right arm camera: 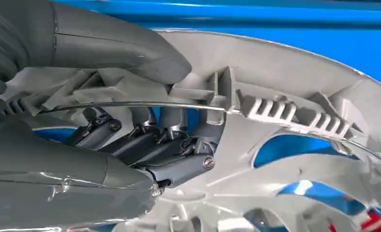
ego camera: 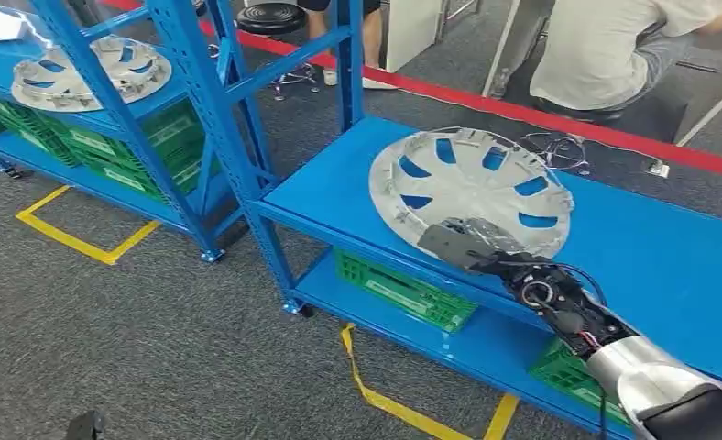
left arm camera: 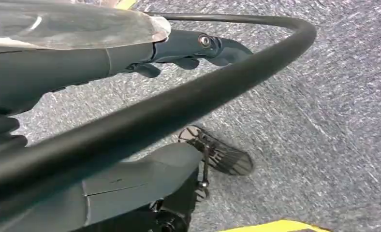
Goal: Take the parts from the cabinet and place them on the table.
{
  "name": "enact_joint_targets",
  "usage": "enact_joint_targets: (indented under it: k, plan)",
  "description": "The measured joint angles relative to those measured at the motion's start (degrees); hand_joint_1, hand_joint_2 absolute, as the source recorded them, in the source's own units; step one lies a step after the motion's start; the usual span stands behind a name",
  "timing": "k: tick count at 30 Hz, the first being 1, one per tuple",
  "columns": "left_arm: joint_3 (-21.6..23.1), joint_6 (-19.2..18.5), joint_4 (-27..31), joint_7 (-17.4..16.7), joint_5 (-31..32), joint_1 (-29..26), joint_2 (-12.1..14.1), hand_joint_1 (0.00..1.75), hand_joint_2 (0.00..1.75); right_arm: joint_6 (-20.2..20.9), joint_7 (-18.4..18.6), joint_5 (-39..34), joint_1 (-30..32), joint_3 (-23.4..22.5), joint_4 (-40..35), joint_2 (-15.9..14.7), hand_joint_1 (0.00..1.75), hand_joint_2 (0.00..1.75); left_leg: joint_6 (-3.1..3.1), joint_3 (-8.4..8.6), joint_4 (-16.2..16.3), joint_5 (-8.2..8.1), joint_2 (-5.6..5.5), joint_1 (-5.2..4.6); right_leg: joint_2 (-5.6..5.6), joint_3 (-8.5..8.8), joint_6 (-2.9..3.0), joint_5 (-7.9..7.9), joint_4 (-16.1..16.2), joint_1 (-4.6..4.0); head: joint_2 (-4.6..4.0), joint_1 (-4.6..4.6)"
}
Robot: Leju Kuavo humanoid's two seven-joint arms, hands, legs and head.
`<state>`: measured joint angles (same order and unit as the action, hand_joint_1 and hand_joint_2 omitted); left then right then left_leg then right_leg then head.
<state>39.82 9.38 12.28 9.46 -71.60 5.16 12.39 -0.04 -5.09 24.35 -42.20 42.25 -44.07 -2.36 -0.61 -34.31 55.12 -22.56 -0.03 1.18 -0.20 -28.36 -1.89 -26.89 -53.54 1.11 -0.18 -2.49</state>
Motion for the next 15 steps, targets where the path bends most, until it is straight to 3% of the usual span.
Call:
enact_joint_targets:
  k: [2, 5, 10, 15]
  plan:
    - [0.0, 0.0, 0.0, 0.0, 0.0, 0.0, 0.0, 0.00, 1.75, 0.0, -0.7, -1.7, 0.6, -0.8, -1.4, 0.0, 1.75, 1.75, 0.00, 0.00, 0.0, 0.00, -0.02, 0.00, -0.02, 0.00, 0.01, -0.01, 0.0, 0.00, 0.00, -0.11]
    - [0.0, 0.2, 0.0, 0.0, 0.0, -0.1, 0.0, 0.00, 1.75, -0.5, -2.2, -10.0, 2.0, -2.4, -5.5, 0.0, 1.75, 1.75, 0.00, 0.00, 0.0, 0.00, -0.01, 0.01, -0.02, -0.01, 0.01, 0.00, 0.0, -0.01, 0.00, -0.17]
    - [0.0, 0.5, 0.0, 0.0, 0.0, -0.1, -0.1, 0.00, 1.75, -1.6, -1.6, -21.8, 4.7, -5.3, -15.7, -0.5, 1.75, 1.75, -0.01, 0.03, 0.0, -0.01, 0.01, 0.03, -0.01, -0.02, 0.01, -0.01, 0.0, -0.01, 0.00, -0.15]
    - [0.0, 0.9, 0.0, 0.0, 0.0, -0.2, -0.1, 0.00, 1.75, -2.2, -2.4, -26.5, 7.2, -6.6, -23.9, -0.9, 1.75, 1.75, -0.02, 0.03, 0.0, -0.01, 0.01, 0.03, -0.01, -0.03, 0.01, -0.01, 0.0, -0.01, 0.00, -0.15]
